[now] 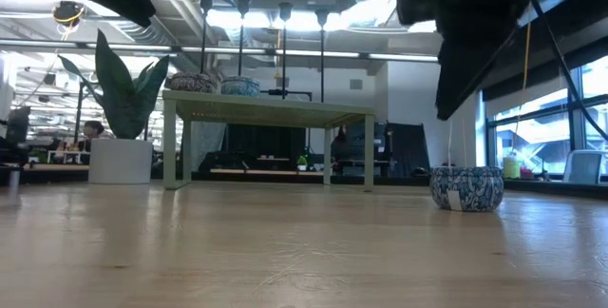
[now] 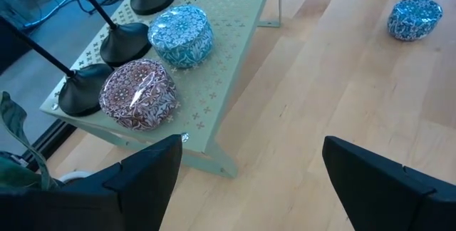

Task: Pick & Place candle stick holders
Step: Put the blue scented candle on the shelf

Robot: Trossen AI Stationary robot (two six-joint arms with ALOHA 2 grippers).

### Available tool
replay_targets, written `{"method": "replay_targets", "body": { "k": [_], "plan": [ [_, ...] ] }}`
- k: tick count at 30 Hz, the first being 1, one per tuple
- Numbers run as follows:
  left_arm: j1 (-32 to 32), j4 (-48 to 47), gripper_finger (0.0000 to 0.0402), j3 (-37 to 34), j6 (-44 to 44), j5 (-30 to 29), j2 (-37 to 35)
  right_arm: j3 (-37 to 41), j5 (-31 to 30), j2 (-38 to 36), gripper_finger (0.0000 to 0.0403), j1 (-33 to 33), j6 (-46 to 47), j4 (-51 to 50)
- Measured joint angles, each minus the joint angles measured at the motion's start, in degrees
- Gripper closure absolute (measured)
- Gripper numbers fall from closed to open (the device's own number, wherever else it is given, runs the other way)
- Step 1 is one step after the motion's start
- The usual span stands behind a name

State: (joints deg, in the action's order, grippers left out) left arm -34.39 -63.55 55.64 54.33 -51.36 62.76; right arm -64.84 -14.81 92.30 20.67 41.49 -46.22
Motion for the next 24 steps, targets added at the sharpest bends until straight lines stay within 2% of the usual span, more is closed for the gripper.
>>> {"method": "replay_targets", "body": {
  "k": [5, 9, 15, 24],
  "plan": [
    [0.00, 0.11, 0.0064, 0.00, 0.00, 0.01, 0.00, 0.00, 0.26, 2.82, 0.0025, -0.47, 3.62, -0.46],
    [0.00, 0.48, 0.0064, 0.00, 0.00, 0.01, -0.02, 0.00, 3.02, 4.26, 0.0025, -2.41, 8.38, -1.31],
    [0.00, 0.75, 0.0064, 0.00, 0.02, 0.33, 0.00, 0.00, 5.20, 6.20, 0.0025, -5.26, 19.30, -4.11],
    [0.00, 0.83, 0.0064, 0.00, 0.01, 0.43, 0.00, 0.00, 9.62, 9.02, 0.0025, -4.85, 21.09, -2.41]
  ]
}}
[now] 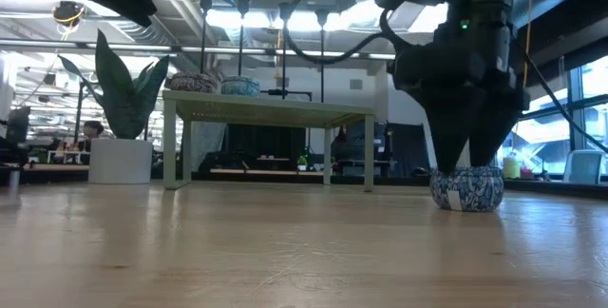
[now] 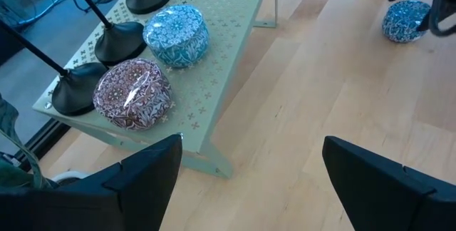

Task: Pick & Place candle stick holders
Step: Put the blue scented candle on the shelf

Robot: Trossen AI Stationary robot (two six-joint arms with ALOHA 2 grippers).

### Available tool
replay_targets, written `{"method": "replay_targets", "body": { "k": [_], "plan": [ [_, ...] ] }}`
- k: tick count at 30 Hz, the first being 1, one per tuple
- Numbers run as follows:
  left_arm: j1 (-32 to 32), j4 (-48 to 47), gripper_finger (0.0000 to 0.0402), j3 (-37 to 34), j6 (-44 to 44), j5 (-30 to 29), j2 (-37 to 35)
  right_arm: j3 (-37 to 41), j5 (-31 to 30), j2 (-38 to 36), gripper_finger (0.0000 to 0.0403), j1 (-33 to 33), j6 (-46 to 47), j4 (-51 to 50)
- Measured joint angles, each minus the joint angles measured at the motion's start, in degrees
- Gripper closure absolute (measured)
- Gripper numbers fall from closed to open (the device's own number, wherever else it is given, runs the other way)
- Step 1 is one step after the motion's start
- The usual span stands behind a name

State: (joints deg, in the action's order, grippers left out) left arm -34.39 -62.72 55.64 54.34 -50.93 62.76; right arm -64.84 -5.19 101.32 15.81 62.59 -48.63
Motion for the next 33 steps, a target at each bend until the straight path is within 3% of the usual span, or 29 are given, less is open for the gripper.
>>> {"method": "replay_targets", "body": {
  "k": [14, 33],
  "plan": [
    [0.00, 0.00, 0.0064, 0.00, 0.12, -0.01, 0.00, 0.00, -0.04, 0.94, 0.0027, 0.02, -0.48, 3.88],
    [0.00, -0.02, 0.0064, 0.00, 0.47, -0.01, 0.00, 0.00, 3.93, 1.79, 0.0077, 0.31, -1.10, 1.08]
  ]
}}
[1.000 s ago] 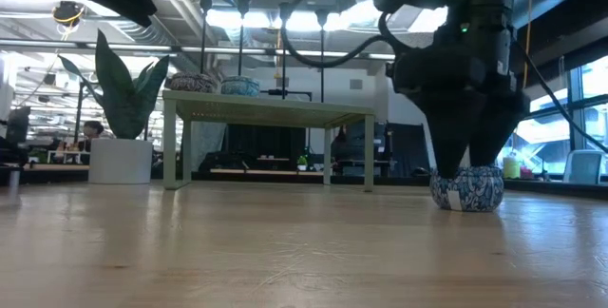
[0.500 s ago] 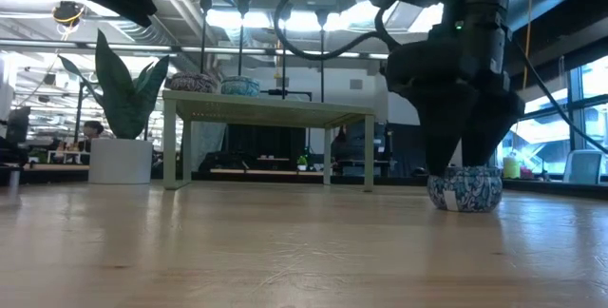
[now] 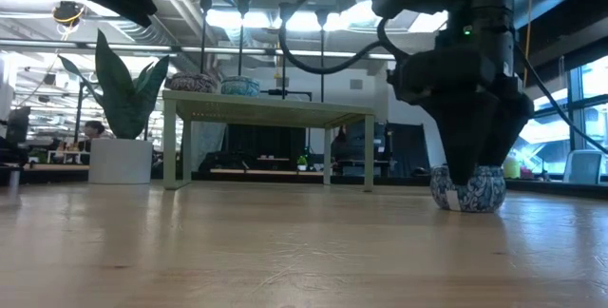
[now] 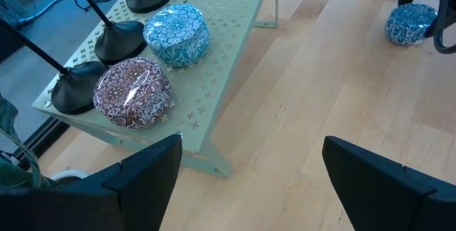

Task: Pick & Place candle stick holders
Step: Put the blue scented candle on the shelf

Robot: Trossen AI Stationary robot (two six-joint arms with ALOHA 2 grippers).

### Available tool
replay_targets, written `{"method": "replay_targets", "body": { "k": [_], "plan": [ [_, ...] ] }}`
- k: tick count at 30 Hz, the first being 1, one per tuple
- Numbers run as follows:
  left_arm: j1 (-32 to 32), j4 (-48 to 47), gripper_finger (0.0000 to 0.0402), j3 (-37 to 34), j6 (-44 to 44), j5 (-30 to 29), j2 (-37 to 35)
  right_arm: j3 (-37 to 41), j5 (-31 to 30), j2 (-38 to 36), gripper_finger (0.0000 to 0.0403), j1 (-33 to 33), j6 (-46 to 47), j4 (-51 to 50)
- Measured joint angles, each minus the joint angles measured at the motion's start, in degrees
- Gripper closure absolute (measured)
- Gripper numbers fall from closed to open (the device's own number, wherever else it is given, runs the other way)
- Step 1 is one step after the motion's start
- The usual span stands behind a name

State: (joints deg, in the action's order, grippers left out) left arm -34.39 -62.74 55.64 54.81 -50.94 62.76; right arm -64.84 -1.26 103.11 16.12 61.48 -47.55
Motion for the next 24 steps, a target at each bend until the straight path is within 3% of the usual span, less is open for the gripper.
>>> {"method": "replay_targets", "body": {
  "k": [6, 24],
  "plan": [
    [0.00, 0.00, 0.0064, 0.00, 0.00, 0.00, 0.00, -0.02, -0.13, -0.04, 0.0114, -0.08, -0.01, 0.46],
    [0.00, 0.00, 0.0064, 0.00, -0.01, 0.02, 0.00, -5.67, -1.09, -0.04, 0.0104, -3.47, -7.21, 1.43]
  ]
}}
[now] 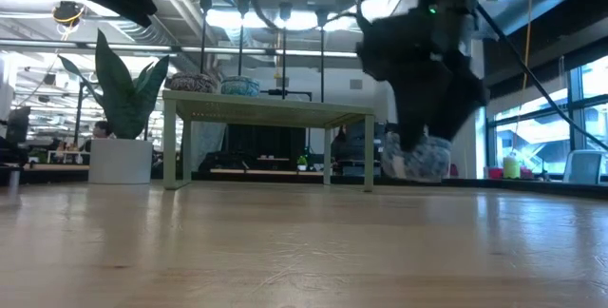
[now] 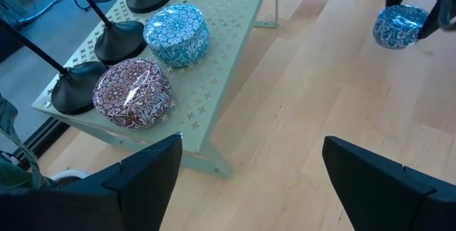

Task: Pick & Place candle stick holders
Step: Put the blue scented candle on the shelf

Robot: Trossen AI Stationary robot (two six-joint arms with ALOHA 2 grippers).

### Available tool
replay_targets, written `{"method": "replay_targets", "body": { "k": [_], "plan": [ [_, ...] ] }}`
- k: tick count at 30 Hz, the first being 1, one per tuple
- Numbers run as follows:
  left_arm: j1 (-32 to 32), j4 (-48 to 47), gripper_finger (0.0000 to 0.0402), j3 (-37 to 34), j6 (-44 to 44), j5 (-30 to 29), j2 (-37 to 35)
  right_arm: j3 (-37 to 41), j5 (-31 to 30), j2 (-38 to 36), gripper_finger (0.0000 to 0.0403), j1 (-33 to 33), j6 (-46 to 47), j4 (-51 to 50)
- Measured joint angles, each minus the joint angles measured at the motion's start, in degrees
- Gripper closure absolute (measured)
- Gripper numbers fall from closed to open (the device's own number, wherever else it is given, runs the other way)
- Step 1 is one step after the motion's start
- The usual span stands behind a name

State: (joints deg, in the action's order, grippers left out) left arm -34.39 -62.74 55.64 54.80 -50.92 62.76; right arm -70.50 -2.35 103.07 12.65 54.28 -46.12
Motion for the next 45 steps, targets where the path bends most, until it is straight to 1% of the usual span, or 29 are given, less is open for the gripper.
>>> {"method": "replay_targets", "body": {
  "k": [3, 8, 11, 16, 20, 26, 29, 33, 38, 41, 45],
  "plan": [
    [0.00, 0.00, 0.0064, 0.00, -0.02, 0.00, 0.00, -2.46, -0.13, 0.00, 0.0103, -1.03, -3.00, -0.81],
    [0.00, 0.00, 0.0064, 0.00, -0.02, 0.09, 0.00, -8.13, -2.64, 0.00, 0.0103, -3.35, -9.85, -2.87],
    [0.00, 0.00, 0.0064, 0.00, -0.02, 2.24, 0.00, -12.48, -4.97, 0.00, 0.0103, -5.18, -13.93, -4.96],
    [0.00, -0.02, 0.0064, 0.00, -0.02, 8.83, 0.00, -20.33, -10.21, 0.00, 0.0103, -8.64, -21.58, -7.69],
    [0.00, 0.00, 0.0064, 0.00, -0.02, 15.39, 0.00, -24.88, -11.58, 0.00, 0.0103, -12.24, -27.32, -6.76],
    [0.00, 0.00, 0.0064, 0.00, -0.02, 24.55, 0.00, -25.70, -10.84, 0.00, 0.0102, -18.10, -30.73, -4.89],
    [0.00, -0.02, 0.0064, 0.00, -0.02, 27.08, -0.01, -25.70, -10.69, 0.00, 0.0102, -20.12, -30.77, -5.27],
    [0.00, 0.00, 0.0064, 0.00, -0.02, 27.68, 0.00, -25.70, -10.39, 0.00, 0.0102, -21.46, -31.19, -5.23],
    [0.00, -0.10, 0.0064, 0.00, -4.38, 22.32, 0.00, -25.68, -8.99, 0.00, 0.0102, -22.08, -31.22, -5.04],
    [0.00, -0.11, 0.0064, 0.00, -6.84, 22.26, 0.00, -25.68, -9.32, 0.00, 0.0102, -22.08, -31.22, -5.06],
    [0.00, -0.09, 0.0064, 0.00, -7.54, 22.26, 0.00, -25.68, -9.31, 0.00, 0.0102, -22.13, -31.21, -5.05]
  ]
}}
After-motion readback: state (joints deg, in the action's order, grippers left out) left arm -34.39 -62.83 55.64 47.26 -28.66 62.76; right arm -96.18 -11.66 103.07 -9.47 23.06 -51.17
